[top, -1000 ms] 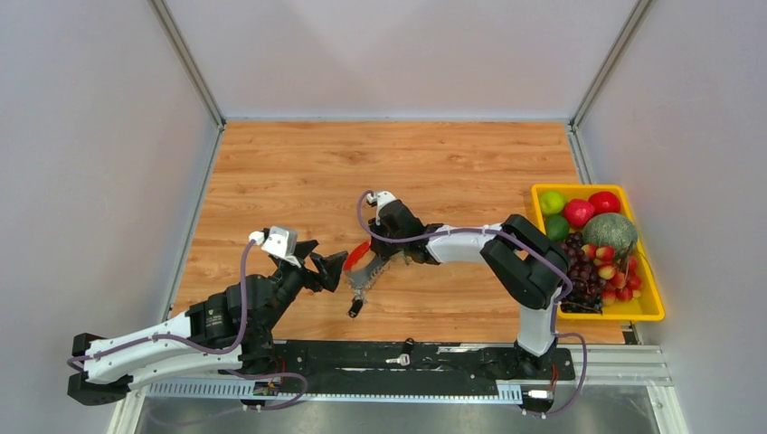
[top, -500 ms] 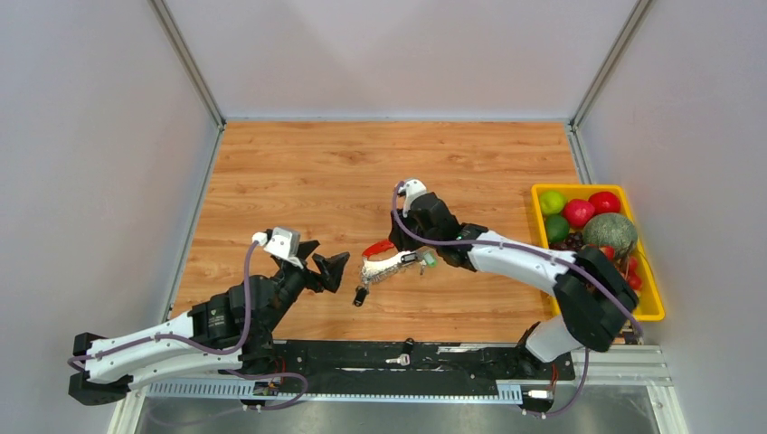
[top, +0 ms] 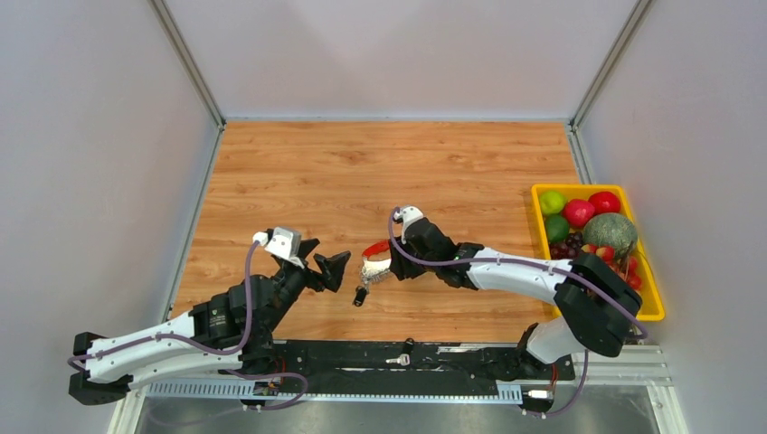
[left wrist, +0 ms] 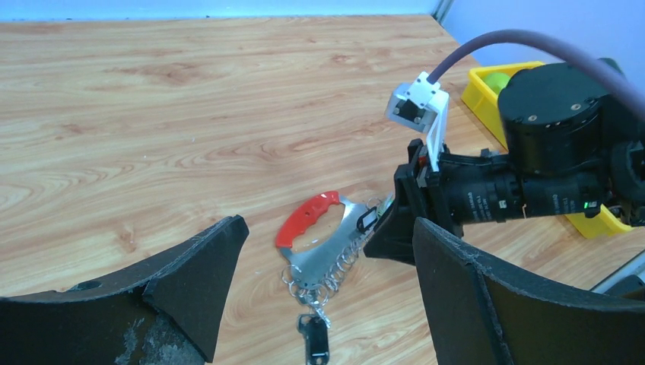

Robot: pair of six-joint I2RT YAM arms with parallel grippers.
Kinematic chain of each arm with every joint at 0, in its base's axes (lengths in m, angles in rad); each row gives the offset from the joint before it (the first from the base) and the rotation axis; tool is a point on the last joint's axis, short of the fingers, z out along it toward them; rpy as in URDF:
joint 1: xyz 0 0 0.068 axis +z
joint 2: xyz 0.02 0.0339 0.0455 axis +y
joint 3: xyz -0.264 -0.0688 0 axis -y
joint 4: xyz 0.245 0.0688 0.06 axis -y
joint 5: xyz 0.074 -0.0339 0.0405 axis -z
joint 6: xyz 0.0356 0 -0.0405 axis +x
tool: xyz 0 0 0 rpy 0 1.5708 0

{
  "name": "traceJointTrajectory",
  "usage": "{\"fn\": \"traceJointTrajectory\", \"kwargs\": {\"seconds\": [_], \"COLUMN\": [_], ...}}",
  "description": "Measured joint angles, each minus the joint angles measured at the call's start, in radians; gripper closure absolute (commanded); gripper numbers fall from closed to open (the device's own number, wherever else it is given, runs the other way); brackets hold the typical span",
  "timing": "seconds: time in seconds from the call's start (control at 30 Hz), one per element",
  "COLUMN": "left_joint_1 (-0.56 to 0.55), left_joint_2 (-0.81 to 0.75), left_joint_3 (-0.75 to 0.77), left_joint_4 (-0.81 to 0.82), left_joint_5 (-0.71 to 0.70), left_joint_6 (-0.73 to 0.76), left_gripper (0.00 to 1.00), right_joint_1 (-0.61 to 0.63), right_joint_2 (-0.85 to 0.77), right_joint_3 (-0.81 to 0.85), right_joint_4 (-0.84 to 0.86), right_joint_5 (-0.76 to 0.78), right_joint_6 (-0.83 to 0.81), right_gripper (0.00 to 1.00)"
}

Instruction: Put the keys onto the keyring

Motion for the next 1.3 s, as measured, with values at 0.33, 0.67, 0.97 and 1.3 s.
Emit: {"fn": "traceJointTrajectory", "kwargs": {"seconds": [0.33, 0.67, 0.97, 1.3], "left_joint_1": [0.0, 0.0, 0.0, 0.0], "left_joint_2": [0.006, -0.032, -0.053, -0.074], "left_joint_3": [0.0, -0.015, -0.017, -0.03], "left_joint_4": [0.003, 0.003, 0.003, 0.002], "left_joint_5": [0.005, 0.011, 0.011, 0.011], "left_joint_6": [0.003, 0.005, 0.014, 0.017], "left_gripper": [0.09, 0.08, 0.08, 0.08], "right_joint_1": [0.059, 0.065, 0.065, 0.068], "right_joint_2": [0.117, 0.162, 0.171, 0.184], "right_joint_3": [0.01, 0.023, 0.045, 0.046], "right_joint_4": [0.017, 0.025, 0.035, 0.031], "right_joint_5": [0.078, 0.15, 0.199, 0.219], "right_joint_6": [0.14, 0.222, 0.227, 0.226], "right_gripper": [0.55, 0.59, 0.65, 0.7]}}
